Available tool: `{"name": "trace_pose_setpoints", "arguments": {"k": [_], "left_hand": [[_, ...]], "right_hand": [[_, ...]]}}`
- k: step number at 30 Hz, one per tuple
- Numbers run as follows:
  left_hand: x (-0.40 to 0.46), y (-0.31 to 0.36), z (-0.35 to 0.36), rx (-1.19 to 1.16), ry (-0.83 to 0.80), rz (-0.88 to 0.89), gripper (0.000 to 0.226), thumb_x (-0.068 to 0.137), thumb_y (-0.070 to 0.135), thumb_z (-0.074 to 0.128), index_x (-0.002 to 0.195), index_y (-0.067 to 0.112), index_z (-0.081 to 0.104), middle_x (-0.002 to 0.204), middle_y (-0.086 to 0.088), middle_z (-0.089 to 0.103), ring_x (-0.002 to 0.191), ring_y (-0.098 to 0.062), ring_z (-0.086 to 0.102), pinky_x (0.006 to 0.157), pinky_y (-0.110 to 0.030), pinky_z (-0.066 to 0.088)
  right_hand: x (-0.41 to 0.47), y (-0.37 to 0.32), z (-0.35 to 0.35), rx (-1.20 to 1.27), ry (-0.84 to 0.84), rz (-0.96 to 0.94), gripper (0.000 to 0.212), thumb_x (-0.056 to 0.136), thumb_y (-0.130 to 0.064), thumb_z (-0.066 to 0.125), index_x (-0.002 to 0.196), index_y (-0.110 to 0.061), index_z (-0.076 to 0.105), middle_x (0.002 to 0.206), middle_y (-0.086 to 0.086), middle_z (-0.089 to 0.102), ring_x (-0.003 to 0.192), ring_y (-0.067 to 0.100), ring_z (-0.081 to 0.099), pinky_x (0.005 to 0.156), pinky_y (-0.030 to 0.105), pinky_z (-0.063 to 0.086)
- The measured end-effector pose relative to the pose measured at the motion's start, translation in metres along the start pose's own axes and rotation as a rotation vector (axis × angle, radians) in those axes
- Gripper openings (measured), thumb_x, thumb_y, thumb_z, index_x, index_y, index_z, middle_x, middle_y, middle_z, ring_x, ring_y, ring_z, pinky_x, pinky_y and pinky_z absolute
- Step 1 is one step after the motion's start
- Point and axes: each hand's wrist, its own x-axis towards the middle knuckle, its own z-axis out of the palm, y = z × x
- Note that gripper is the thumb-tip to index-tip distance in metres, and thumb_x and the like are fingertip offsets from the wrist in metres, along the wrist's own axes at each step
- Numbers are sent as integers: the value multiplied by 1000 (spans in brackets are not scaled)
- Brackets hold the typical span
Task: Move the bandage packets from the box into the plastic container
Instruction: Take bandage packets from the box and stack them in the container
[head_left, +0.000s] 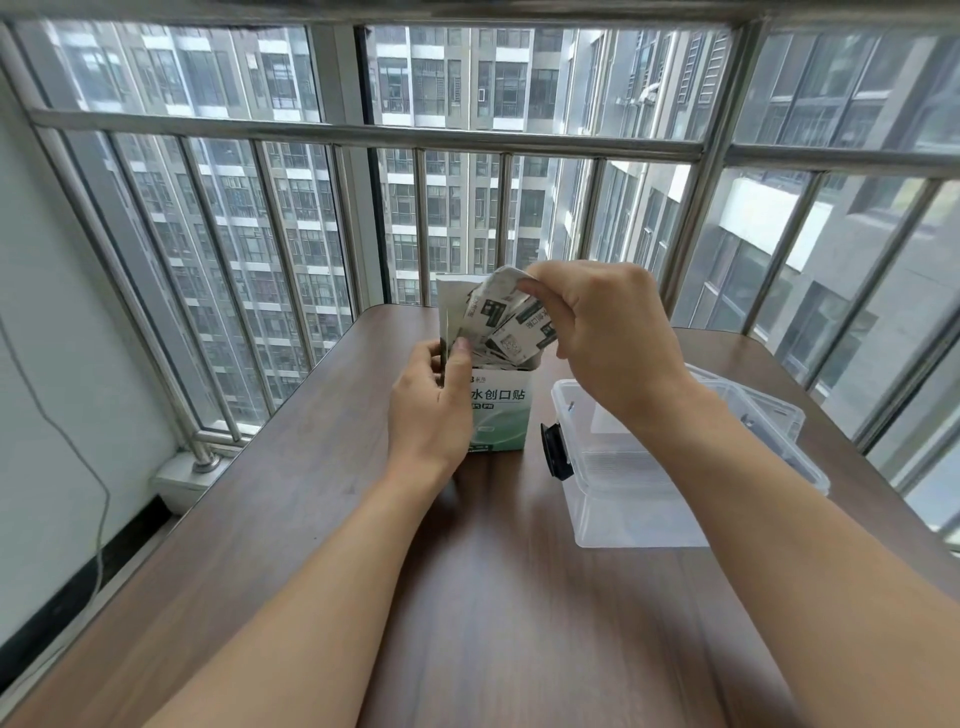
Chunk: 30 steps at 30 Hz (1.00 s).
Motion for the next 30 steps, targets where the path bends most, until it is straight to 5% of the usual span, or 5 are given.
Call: {"name": "trace_pose_setpoints", "arguments": {"k": [4,8,12,20,30], "left_hand": [[2,-5,1,3,-2,5,62,86,71,44,129,26,52,115,4,68,105,-16,65,92,-45,54],[-6,9,-1,49,103,244,68,93,51,59,151,31,29,147,1,39,136,-16,42,113,-34,37],[-8,12,-3,243,129,503,56,96,39,61,147,25,44,151,-8,32,141,-25,34,111,-34,33],[-8,9,-3,376,20,375,56,92,58,44,138,28,55,155,-2,30,143,-22,28,108,-32,26],[-20,53,-6,-84,161,594,48,99,40,41,127,4,55,128,-9,56,121,-25,54,100,-43,48]], "right_hand": [[0,3,-1,35,-8,10,35,102,-28,56,80,-5,71,52,-4,52,47,23,56,55,38,54],[1,4,-2,46,-21,12,36,103,-29,55,80,-6,72,52,-4,55,47,21,57,53,38,53],[1,5,-3,59,-6,26,36,104,-26,56,76,-7,69,51,-6,52,47,20,57,52,38,52],[7,17,-16,173,41,121,35,102,-19,59,74,-3,70,53,-1,62,41,13,59,43,27,50],[8,50,-56,648,-185,372,21,99,-11,63,91,7,73,73,15,72,40,18,59,35,24,48]]}}
